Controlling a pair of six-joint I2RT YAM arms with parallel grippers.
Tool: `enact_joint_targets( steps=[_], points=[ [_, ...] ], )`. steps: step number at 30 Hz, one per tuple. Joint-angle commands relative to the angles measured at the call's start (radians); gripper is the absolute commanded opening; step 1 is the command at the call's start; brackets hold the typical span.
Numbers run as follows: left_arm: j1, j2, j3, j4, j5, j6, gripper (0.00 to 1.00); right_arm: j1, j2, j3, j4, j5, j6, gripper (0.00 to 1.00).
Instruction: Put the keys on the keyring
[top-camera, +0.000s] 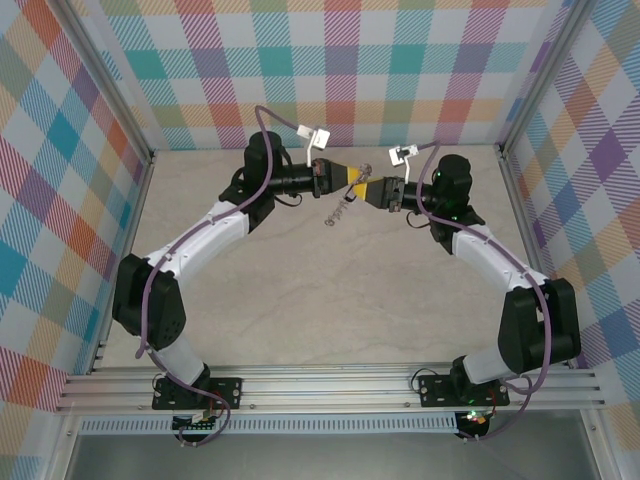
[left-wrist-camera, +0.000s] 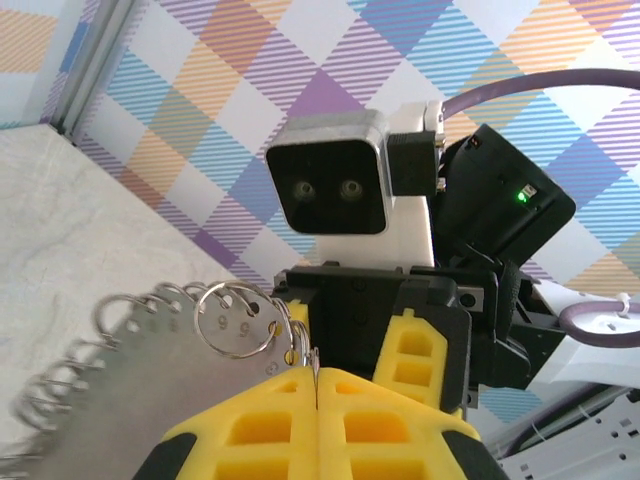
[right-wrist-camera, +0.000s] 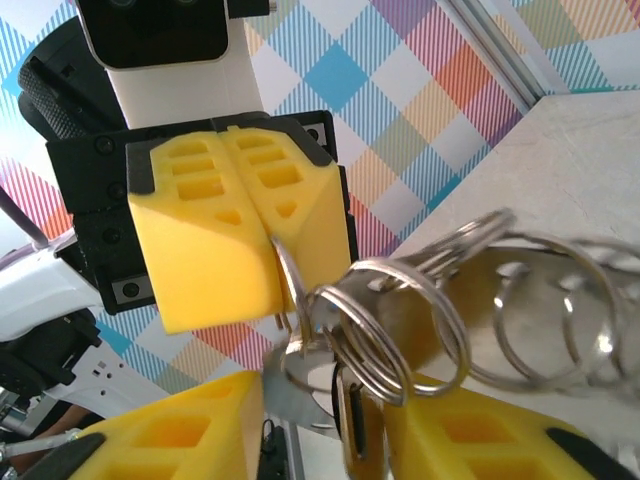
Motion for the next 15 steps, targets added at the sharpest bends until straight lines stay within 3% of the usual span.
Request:
enact_joint_targets(
  steps=[1, 4, 8, 15],
  points=[
    [-0.013, -0.06, -0.022, 0.102, -0.023, -0.032, 0.0, -0.002, -0.035, -0.021, -0.007, 0.004, -0.029, 0.45],
    [-0.014, -0.066, -0.034, 0.12, -0.055, -0.038, 0.0, -0.025, -0.082, -0.028, -0.068, 0.019, -0.067, 0.51],
    [-0.013, -0.06, -0.031, 0.143, -0.061, -0.05, 0.0, -0.075, -0.14, -0.05, -0.081, 0.043, -0.061, 0.52],
    [-0.013, -0.057, -0.021, 0.165, -0.043, -0.062, 0.0, -0.093, -0.125, -0.016, -0.049, 0.066, -0.019, 0.43]
  ],
)
